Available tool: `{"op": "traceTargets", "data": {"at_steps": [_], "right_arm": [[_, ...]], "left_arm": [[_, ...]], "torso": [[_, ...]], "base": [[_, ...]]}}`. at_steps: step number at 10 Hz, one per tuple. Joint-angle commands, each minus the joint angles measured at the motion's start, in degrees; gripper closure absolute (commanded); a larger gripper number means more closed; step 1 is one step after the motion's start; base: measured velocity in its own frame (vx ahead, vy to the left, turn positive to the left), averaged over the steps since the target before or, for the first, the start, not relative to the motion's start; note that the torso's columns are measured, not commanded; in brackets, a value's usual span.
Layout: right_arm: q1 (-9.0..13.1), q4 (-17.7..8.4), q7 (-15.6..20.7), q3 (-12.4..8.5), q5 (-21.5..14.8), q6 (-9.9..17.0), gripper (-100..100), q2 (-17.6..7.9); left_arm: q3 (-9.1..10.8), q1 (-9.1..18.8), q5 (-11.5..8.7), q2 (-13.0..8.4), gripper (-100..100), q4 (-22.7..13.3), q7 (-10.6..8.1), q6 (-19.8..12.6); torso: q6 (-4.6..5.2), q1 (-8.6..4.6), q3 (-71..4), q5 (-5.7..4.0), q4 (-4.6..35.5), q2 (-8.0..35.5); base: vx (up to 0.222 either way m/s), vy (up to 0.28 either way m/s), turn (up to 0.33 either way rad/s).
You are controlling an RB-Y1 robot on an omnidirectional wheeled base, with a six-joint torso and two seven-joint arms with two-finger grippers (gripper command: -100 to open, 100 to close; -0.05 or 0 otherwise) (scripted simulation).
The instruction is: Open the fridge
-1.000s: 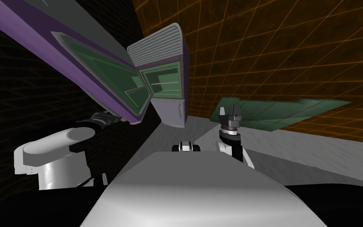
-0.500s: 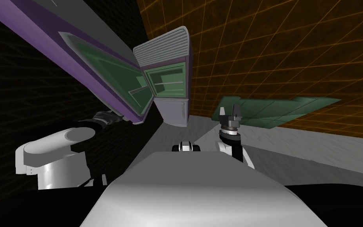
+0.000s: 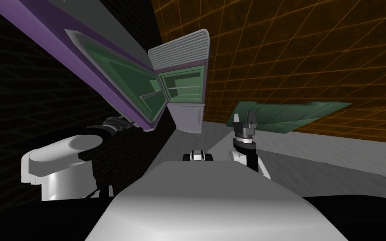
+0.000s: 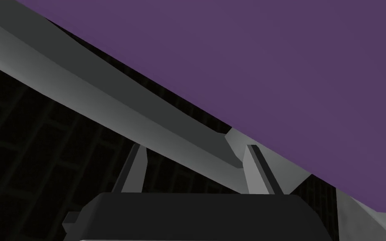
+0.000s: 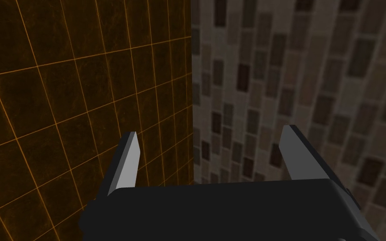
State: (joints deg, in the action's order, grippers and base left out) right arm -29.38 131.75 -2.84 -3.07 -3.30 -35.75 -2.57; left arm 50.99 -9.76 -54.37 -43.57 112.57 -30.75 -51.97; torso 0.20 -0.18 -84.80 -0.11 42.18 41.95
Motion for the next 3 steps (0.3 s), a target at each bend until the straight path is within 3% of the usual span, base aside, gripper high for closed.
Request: {"op": "traceTargets", "data": {"at_steps": [1,2,3], "right_arm": [[0.0,0.0,0.0,0.0,0.0,0.0,0,0.0],[0.0,0.0,0.0,0.0,0.0,0.0,0,0.0],[0.0,0.0,0.0,0.0,0.0,0.0,0,0.0]], "left_arm": [[-0.39,-0.1,-1.2,0.1,100,1.0,0.38,-0.1],[-0.63,-0.2,-1.7,0.1,100,1.4,0.58,-0.2],[1.30,-1.0,-2.6,-0.6,-100,2.5,-1.00,-2.0]], "torso": [[-0.09,-0.31,0.0,0.03,-0.1,0.0],[0.05,0.15,0.0,-0.06,0.0,0.1],[0.14,0.38,0.0,-0.04,0.1,0.1]], "base": [[-0.039,0.208,-0.037],[-0.066,0.310,-0.081],[-0.009,0.157,0.032]]}}
